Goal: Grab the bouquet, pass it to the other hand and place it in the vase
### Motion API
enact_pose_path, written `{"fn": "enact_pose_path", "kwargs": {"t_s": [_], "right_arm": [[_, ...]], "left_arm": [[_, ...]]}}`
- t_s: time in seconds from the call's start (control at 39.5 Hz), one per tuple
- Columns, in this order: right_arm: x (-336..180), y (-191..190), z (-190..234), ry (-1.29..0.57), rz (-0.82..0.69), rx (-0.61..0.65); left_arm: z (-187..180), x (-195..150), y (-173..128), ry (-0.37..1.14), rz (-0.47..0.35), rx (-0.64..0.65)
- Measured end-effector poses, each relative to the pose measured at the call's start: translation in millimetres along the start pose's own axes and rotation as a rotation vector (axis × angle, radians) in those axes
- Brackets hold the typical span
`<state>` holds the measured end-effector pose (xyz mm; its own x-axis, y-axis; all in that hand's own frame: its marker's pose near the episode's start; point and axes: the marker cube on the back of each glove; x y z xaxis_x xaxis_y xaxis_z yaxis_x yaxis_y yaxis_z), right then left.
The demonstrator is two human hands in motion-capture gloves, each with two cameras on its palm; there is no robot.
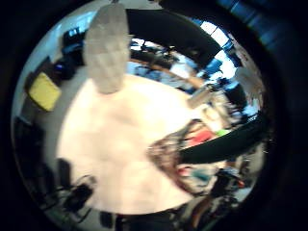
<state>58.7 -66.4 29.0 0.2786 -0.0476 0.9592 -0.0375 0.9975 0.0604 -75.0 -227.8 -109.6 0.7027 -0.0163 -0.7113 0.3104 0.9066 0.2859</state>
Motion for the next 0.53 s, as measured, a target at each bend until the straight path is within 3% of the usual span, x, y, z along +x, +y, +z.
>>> {"fn": "enact_pose_path", "kwargs": {"t_s": [0.08, 0.13, 0.2, 0.28, 0.43, 0.53], "right_arm": [[15, -4, -6, 0.136, -0.019, 0.019], [10, -4, -4, 0.096, -0.064, 0.009], [-8, -3, 3, -0.055, -0.134, -0.019], [-3, -3, 4, -0.039, -0.069, -0.019], [-13, 0, 10, -0.084, 0.011, -0.028], [-9, -8, 12, -0.032, -0.191, -0.035]], "left_arm": [[-1, -13, 1, -0.297, -0.016, -0.037], [-3, -17, 3, -0.395, -0.015, -0.051], [-7, -21, 3, -0.311, -0.001, -0.041], [-16, -17, 6, -0.172, 0.008, -0.029], [-36, -12, 11, -0.148, 0.030, 0.012], [-45, -10, 17, -0.107, 0.044, 0.029]]}}
